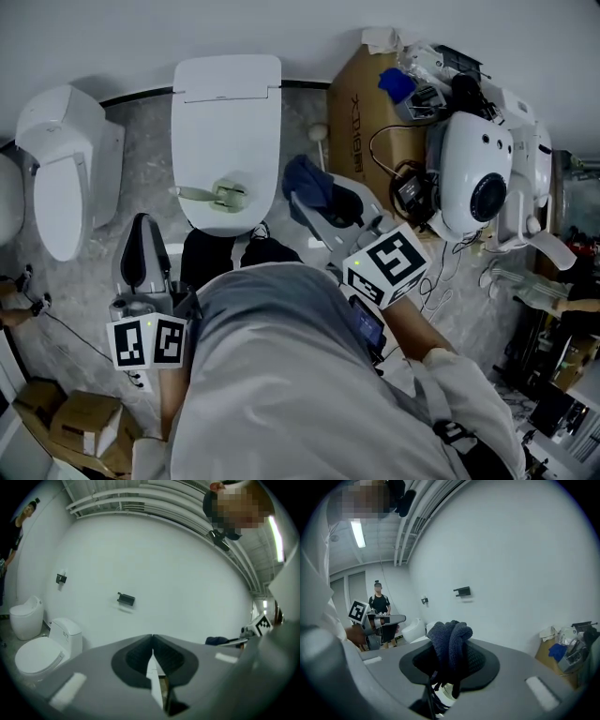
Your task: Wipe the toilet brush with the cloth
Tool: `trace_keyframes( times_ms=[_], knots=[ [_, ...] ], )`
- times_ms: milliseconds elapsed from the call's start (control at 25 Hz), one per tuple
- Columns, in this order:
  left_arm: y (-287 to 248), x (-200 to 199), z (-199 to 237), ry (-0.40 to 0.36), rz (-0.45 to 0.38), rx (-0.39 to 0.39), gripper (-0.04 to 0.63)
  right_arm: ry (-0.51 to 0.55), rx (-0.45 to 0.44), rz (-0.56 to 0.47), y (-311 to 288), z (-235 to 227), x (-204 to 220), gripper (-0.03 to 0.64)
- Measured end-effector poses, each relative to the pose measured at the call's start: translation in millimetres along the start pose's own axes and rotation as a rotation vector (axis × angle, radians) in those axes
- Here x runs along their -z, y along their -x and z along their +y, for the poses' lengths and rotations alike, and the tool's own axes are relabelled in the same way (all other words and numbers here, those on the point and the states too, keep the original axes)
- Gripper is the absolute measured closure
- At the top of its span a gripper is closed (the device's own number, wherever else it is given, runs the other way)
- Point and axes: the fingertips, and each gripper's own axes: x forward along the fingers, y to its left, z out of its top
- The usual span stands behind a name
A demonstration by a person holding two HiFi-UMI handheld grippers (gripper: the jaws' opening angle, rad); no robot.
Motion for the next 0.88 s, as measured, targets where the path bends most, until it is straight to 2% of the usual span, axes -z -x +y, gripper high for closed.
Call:
trace_keyframes(
  times_ms=[560, 760, 880],
  knots=[
    [14.6, -2.2, 3.5, 0.007, -0.004, -0.017, 0.595, 0.038, 0.085, 0.044, 17.8, -3.4, 14.6, 0.514],
    [16.2, 10.8, 4.5, 0.103, 0.030, 0.004, 0.595, 0.041, 0.061, 0.036, 21.4, 1.6, 18.1, 0.514],
    [16.5, 11.9, 5.3, 0.093, 0.038, 0.003, 0.595, 0.037, 0.046, 0.035, 19.9, 8.7, 16.1, 0.514]
  ],
)
